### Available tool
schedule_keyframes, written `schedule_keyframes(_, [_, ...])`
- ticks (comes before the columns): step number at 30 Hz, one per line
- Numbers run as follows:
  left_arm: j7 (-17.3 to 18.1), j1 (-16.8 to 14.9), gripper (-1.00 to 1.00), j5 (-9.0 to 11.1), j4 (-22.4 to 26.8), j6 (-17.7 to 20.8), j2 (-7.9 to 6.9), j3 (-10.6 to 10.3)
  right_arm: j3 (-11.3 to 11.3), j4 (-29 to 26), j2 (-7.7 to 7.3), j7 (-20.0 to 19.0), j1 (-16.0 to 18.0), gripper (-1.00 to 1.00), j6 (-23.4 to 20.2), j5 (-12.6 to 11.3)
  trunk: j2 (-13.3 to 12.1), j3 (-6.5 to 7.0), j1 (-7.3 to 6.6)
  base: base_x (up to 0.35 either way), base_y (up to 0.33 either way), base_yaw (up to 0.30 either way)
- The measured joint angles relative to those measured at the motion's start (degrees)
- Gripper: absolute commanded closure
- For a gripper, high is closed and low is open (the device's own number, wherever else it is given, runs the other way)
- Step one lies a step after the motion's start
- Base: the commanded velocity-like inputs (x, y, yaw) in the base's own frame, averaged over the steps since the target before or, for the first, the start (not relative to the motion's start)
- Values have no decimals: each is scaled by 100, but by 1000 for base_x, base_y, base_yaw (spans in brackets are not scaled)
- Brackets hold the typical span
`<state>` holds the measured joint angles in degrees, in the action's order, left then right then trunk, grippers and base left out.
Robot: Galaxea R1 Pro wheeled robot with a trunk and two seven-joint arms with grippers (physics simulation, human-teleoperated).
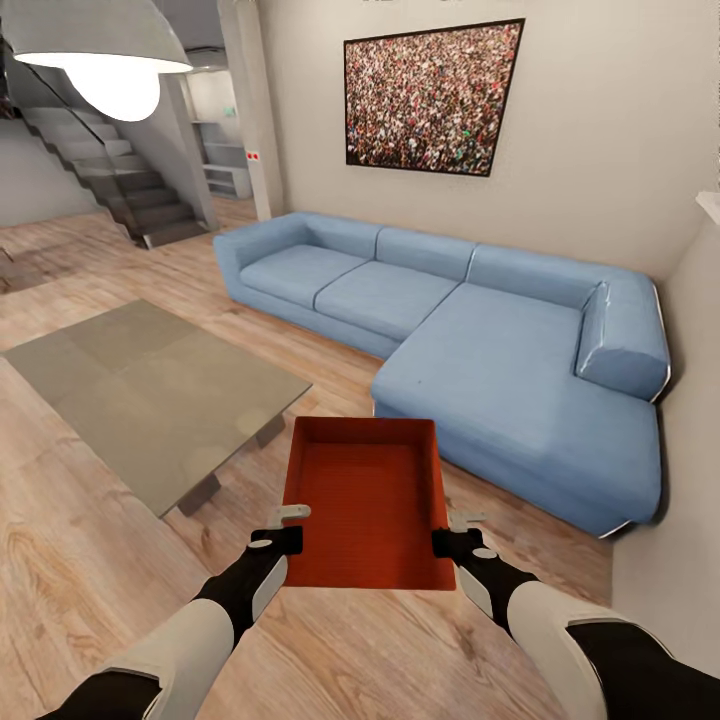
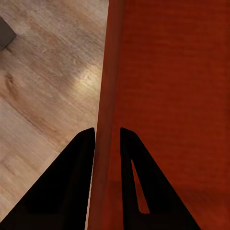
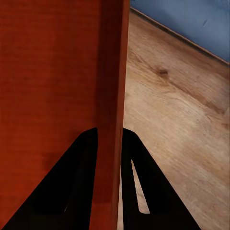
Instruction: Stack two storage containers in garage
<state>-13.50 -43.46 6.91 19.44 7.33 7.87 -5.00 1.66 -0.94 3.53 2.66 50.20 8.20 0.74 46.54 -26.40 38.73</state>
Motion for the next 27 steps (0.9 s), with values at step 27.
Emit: schedule_keyframes(27, [0, 0, 100, -1, -1, 1, 0, 0, -1, 0, 0, 0, -2, 100, 0, 0, 0, 241, 0, 0, 0, 0])
